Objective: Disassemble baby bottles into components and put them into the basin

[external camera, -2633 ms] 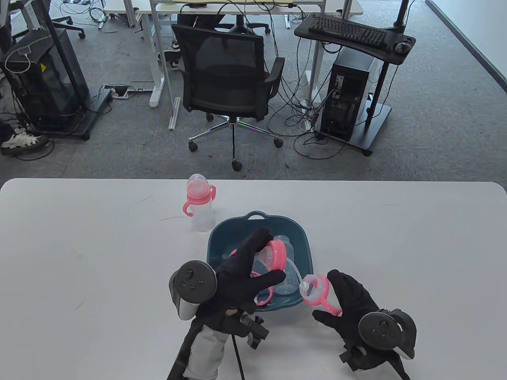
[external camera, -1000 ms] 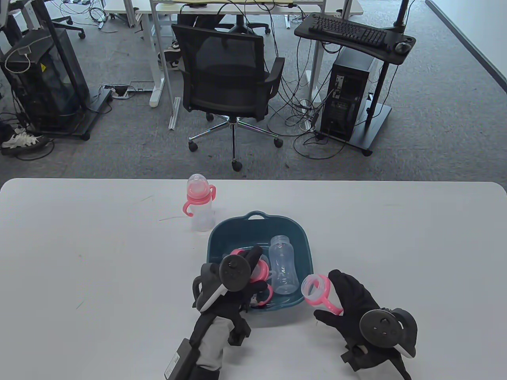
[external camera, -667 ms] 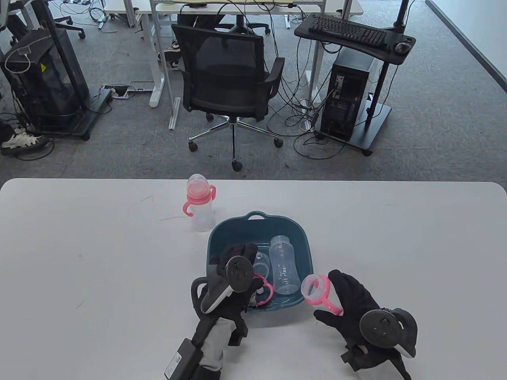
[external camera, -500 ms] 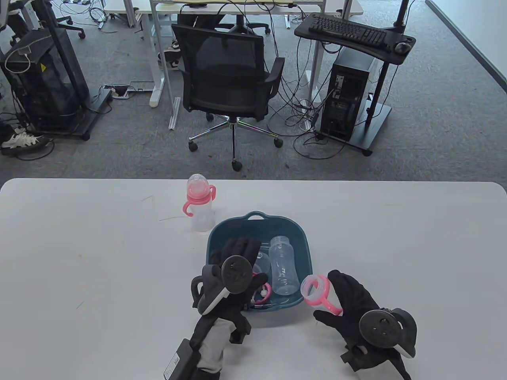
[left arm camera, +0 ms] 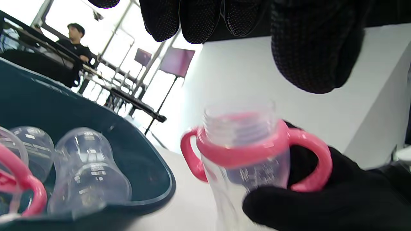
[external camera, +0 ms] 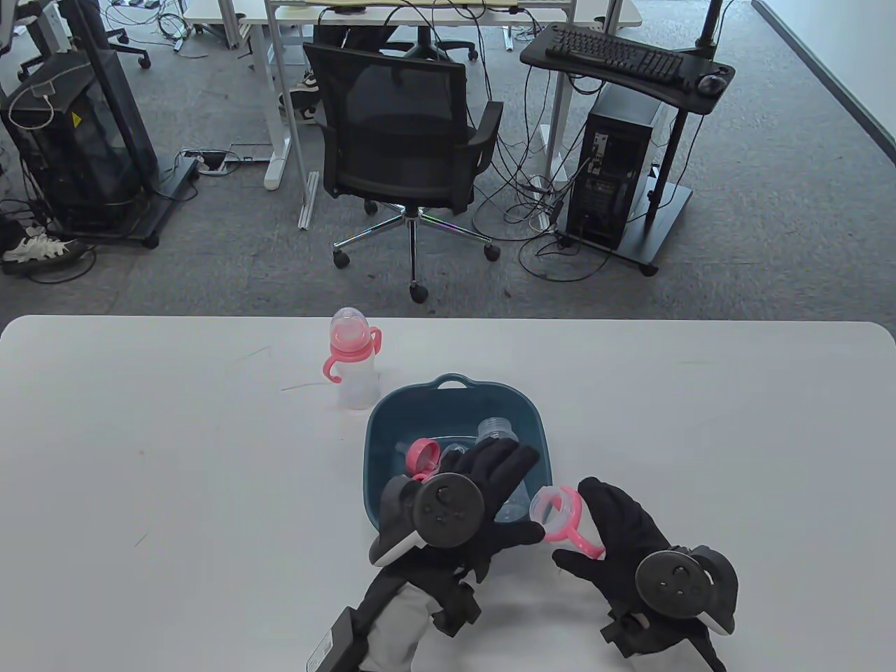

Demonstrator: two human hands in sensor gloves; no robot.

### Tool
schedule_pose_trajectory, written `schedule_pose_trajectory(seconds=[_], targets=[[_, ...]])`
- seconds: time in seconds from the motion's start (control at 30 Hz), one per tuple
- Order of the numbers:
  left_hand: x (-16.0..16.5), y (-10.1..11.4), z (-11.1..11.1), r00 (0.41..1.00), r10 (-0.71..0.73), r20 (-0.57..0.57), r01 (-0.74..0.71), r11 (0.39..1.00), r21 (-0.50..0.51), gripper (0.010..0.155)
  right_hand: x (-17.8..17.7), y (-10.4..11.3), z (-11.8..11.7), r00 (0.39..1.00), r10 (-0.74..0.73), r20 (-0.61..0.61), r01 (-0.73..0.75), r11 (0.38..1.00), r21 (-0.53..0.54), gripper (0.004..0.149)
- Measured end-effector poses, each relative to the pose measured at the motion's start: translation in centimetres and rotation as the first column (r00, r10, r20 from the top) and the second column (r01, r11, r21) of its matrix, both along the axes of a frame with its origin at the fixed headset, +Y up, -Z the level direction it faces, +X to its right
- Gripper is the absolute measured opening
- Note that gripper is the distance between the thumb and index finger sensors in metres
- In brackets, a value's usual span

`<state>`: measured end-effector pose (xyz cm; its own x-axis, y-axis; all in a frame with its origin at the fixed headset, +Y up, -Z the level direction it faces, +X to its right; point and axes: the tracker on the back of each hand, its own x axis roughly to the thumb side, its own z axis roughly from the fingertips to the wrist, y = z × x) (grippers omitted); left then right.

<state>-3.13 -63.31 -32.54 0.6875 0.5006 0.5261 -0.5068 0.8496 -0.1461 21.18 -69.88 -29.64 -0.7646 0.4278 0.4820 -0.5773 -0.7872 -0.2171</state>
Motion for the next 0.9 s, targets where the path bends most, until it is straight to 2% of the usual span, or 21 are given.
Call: schedule_pose_trajectory(seconds=[0.23, 0.9], targets=[[1.9, -1.5, 0.2, 0.996, -0.071, 0.054, 0.072, 0.997, -0.008, 0.096, -0.4, 0.3, 0.4, 1.0, -0.001, -0.017, 0.001, 1.0, 0.015, 0.093], [2.2, -2.2, -0.2, 0.997, -0.043, 0.067, 0.045, 0.999, -0.024, 0.089, -1.2, 0.5, 0.9, 0.999, 0.011, -0.049, -0.009, 0.999, 0.031, 0.093]])
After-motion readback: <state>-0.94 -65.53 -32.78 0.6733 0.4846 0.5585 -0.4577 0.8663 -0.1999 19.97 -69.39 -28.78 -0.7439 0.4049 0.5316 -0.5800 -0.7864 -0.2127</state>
